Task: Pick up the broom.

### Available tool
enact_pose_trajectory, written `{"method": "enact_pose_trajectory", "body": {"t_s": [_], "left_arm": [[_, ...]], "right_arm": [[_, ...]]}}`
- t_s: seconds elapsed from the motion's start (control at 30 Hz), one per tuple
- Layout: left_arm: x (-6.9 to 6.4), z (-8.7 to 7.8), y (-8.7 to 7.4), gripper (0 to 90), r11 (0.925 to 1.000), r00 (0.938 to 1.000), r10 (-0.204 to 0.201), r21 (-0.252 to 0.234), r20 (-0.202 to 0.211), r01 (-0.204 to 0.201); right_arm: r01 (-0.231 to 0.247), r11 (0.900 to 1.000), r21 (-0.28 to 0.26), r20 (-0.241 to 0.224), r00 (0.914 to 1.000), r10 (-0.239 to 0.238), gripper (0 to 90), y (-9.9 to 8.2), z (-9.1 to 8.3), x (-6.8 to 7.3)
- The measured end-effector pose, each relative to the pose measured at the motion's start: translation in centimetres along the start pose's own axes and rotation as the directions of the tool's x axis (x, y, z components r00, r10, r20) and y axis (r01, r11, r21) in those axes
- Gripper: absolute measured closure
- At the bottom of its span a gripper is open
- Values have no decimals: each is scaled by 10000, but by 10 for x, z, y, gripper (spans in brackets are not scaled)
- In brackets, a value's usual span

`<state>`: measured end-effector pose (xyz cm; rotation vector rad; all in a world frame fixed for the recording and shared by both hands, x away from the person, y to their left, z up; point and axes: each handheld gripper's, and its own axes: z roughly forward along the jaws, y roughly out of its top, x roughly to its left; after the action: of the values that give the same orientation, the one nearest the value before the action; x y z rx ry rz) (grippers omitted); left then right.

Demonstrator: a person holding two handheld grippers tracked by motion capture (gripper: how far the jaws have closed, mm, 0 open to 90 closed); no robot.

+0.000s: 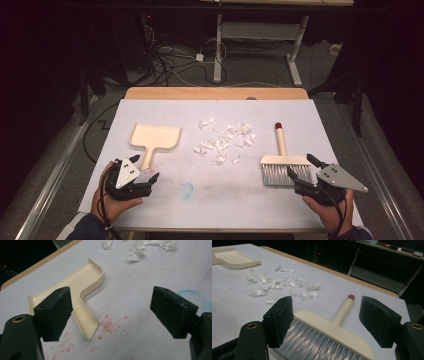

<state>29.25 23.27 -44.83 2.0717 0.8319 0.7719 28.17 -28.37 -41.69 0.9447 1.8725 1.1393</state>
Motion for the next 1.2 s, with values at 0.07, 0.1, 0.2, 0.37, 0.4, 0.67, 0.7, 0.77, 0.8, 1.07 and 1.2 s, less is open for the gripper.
{"method": "enact_pose_trajectory", "body": {"t_s": [0.07, 0.1, 0.2, 0.37, 0.4, 0.67, 0.7, 0.77, 0.8, 1.07, 1.2], "left_arm": [[-3, 1, 2, 185, 9999, 9999, 134, -36, 15, -134], [-4, 2, 2, 187, 9997, 9997, 256, 33, 16, -256], [-7, 5, 1, 190, 9989, 9991, 409, 244, 141, -412], [-9, 5, 0, 191, 9988, 9990, 359, 330, 260, -367], [-10, 5, 0, 191, 9985, 9989, 390, 368, 269, -400], [-11, 7, -1, 204, 9980, 9990, 345, 524, 289, -360], [-8, 8, -1, 204, 9987, 9992, 303, 400, 268, -313], [-8, 8, -1, 204, 9989, 9994, 226, 403, 250, -236], [-8, 8, -2, 205, 9990, 9994, 204, 393, 290, -216], [-13, 3, -2, 211, 9982, 9991, 386, 456, 166, -393], [-13, 4, -3, 212, 9976, 9989, 423, 539, 178, -432]], "right_arm": [[50, 10000, 58, 1, 10000, -50, 278, 0, 1, 1], [90, 9999, 69, 12, 10000, -90, 278, -1, 1, 1], [108, 9999, 92, 28, 9999, -108, 276, -1, 2, 2], [127, 9997, 207, 57, 9999, -128, 272, 0, 5, 4], [179, 9997, 194, 35, 9998, -179, 272, 1, 6, 3], [389, 9940, 1022, 409, 9982, -432, 250, 5, 22, 2], [395, 9936, 1056, 361, 9984, -436, 247, 7, 26, 0], [295, 9911, 1301, 373, 9987, -346, 235, 12, 34, -3], [250, 9891, 1450, 403, 9987, -312, 230, 15, 39, -5], [-625, 9663, 2497, 466, 9975, 525, 210, 43, 82, -29], [-1259, 9072, 4013, 891, 9912, 981, 203, 48, 115, -45]]}}
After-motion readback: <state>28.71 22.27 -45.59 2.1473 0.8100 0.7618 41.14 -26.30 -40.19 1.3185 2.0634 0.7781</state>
